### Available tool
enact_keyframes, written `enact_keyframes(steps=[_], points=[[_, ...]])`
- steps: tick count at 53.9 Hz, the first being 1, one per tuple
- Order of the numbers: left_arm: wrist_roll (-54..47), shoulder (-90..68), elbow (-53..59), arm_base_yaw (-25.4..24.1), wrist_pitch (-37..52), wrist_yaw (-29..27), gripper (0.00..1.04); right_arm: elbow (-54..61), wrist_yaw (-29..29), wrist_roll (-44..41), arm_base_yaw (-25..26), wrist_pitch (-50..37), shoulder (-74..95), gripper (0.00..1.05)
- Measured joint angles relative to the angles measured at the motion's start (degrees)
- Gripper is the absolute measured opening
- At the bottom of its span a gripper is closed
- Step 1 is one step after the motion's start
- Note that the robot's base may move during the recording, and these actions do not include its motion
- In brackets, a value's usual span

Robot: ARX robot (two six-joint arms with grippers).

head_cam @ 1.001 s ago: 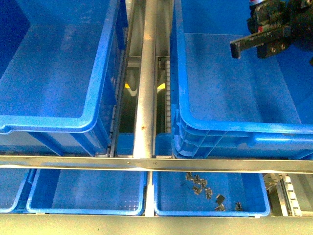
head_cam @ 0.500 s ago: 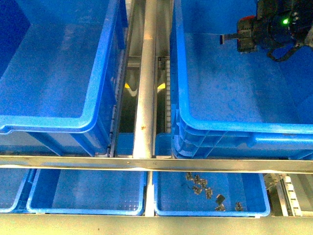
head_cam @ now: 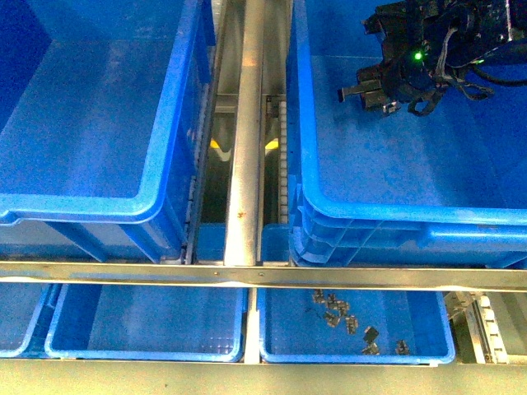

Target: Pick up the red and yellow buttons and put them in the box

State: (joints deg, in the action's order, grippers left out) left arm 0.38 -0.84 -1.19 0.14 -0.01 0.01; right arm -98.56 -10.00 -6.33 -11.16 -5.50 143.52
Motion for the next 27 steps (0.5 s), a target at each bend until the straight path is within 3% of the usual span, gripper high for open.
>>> enact_keyframes(steps=[12,20,27], points=[[0.0,0.0,0.0,0.0,0.0,0.0,0.97,2.8,0.6,-0.1,0.2,-5.0,-1.5,0.77],[0.0,0.0,0.0,0.0,0.0,0.0,0.97,13.9,3.7,1.5,0.3,-12.8,-9.5,1.00],[0.0,0.0,0.0,0.0,0.0,0.0,0.97,26.9,5.7,3.9,0.0,-19.8,-20.7,0.99]])
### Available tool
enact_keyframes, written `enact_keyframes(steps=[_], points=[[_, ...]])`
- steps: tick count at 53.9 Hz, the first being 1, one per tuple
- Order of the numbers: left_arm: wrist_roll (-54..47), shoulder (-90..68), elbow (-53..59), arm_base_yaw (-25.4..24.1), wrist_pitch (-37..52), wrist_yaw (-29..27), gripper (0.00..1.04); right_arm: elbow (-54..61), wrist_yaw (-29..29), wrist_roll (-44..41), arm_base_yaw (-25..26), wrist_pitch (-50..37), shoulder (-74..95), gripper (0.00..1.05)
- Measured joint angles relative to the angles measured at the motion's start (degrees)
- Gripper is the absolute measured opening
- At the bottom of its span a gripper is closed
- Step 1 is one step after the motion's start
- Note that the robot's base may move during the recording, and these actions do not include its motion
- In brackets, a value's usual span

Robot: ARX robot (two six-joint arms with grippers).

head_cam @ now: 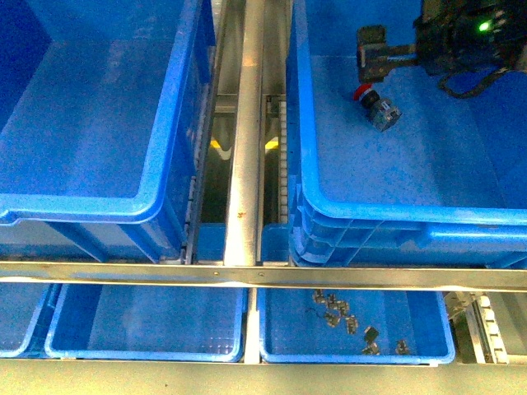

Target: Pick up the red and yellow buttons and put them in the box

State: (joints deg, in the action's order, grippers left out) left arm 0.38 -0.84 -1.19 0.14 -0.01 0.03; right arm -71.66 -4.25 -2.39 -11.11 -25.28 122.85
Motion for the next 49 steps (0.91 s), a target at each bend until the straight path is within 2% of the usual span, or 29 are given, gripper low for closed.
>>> enact_keyframes(steps=[8,12,18,19,22,24,25,28,29,32,35,38,49], points=[[0.0,0.0,0.0,0.0,0.0,0.0,0.97,17.0,-1.7,6.9,-1.4,-7.5,-13.8,0.99],[0.0,0.0,0.0,0.0,0.0,0.0,0.97,26.6,-4.2,13.6,-3.0,-9.8,-21.5,0.99],[0.0,0.0,0.0,0.0,0.0,0.0,0.97,40.4,-11.8,25.9,-7.1,-8.2,-33.9,0.99],[0.0,0.0,0.0,0.0,0.0,0.0,0.97,41.4,-12.4,26.6,-7.7,-7.5,-35.0,0.99],[0.0,0.0,0.0,0.0,0.0,0.0,0.97,45.4,-19.2,33.6,-10.2,-2.5,-39.8,0.99],[0.0,0.0,0.0,0.0,0.0,0.0,0.97,46.7,-20.4,36.1,-11.0,-1.4,-41.0,0.99],[0.0,0.0,0.0,0.0,0.0,0.0,0.97,47.1,-20.4,36.0,-11.0,-2.3,-40.7,0.98],[0.0,0.0,0.0,0.0,0.0,0.0,0.97,51.5,-17.0,30.6,-10.1,-18.8,-37.7,0.88],[0.0,0.0,0.0,0.0,0.0,0.0,0.97,52.3,-16.5,29.1,-9.8,-21.5,-37.4,0.87],[0.0,0.0,0.0,0.0,0.0,0.0,0.97,57.3,-14.3,19.7,-8.4,-35.1,-36.3,0.76],[0.0,0.0,0.0,0.0,0.0,0.0,0.97,59.8,-13.2,13.5,-7.0,-42.2,-37.7,0.67],[0.0,0.0,0.0,0.0,0.0,0.0,0.97,61.1,-11.9,9.5,-5.7,-44.1,-41.0,0.59],[0.0,0.0,0.0,0.0,0.0,0.0,0.97,65.2,-7.5,4.0,-0.9,-34.1,-55.8,0.23]])
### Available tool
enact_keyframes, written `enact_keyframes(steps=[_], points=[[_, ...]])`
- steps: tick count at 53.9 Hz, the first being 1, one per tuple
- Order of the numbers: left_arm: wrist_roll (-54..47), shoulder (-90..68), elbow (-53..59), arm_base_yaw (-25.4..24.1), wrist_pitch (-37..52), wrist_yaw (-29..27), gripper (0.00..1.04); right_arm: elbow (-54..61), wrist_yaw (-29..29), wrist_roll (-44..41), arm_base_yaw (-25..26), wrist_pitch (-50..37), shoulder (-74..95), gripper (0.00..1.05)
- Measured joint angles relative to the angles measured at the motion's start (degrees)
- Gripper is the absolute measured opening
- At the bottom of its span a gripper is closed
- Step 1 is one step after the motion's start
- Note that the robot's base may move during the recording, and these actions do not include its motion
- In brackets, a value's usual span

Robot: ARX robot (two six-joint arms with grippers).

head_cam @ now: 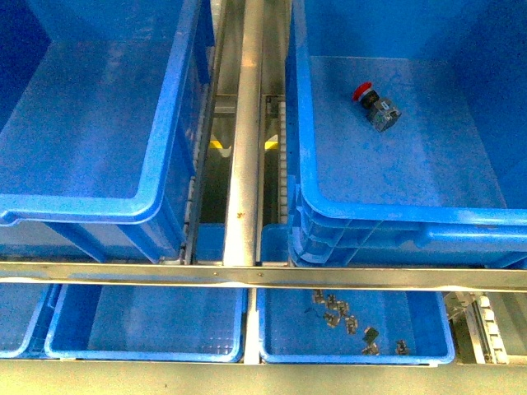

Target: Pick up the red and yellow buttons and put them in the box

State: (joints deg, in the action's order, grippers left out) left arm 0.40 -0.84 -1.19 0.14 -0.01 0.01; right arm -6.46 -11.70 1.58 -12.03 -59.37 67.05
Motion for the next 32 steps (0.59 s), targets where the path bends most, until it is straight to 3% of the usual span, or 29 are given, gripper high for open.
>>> enact_keyframes(steps=[6,17,21,32], points=[[0.0,0.0,0.0,0.0,0.0,0.0,0.97,2.4,2.6,-1.0,2.5,4.7,-7.2,0.03],[0.0,0.0,0.0,0.0,0.0,0.0,0.97,5.1,6.1,-1.2,6.3,15.4,-20.8,0.04],[0.0,0.0,0.0,0.0,0.0,0.0,0.97,5.2,11.3,-1.2,10.6,19.9,-26.0,0.04],[0.0,0.0,0.0,0.0,0.0,0.0,0.97,5.2,11.5,-1.2,11.8,28.9,-36.0,0.04]])
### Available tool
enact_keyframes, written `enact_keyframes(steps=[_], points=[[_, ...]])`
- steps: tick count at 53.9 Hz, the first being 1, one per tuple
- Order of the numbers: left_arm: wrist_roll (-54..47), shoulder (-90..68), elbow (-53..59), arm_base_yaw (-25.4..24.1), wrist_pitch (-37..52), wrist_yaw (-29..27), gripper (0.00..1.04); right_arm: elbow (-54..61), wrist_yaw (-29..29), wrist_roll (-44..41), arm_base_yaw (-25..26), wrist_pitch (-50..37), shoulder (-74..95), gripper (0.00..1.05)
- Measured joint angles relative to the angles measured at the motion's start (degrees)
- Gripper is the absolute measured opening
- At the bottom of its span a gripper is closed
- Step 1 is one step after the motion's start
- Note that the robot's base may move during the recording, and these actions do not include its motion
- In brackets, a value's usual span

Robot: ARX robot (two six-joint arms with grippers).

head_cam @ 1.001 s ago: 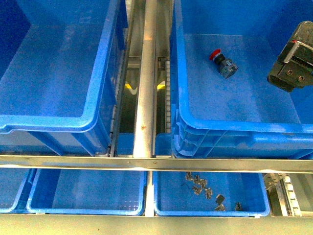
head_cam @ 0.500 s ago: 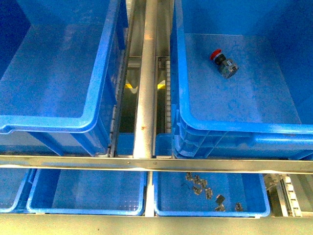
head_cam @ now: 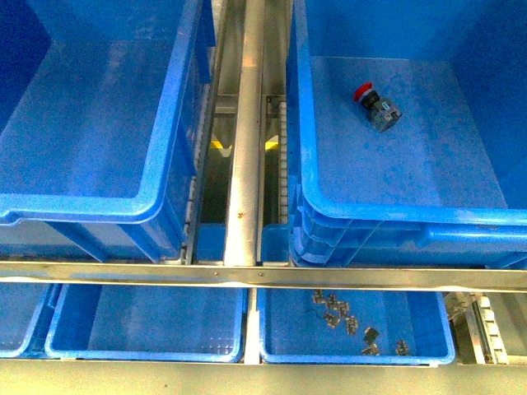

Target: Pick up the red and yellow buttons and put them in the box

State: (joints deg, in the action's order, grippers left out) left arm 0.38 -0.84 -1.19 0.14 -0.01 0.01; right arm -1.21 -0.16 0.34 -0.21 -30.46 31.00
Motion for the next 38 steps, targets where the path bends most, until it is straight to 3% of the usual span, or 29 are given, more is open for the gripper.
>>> enact_keyframes(steps=[23,38], points=[[0.0,0.0,0.0,0.0,0.0,0.0,0.97,0.0,0.0,0.0,0.0,14.4,-15.1,0.04],[0.0,0.0,0.0,0.0,0.0,0.0,0.97,0.0,0.0,0.0,0.0,19.3,-19.9,0.04]])
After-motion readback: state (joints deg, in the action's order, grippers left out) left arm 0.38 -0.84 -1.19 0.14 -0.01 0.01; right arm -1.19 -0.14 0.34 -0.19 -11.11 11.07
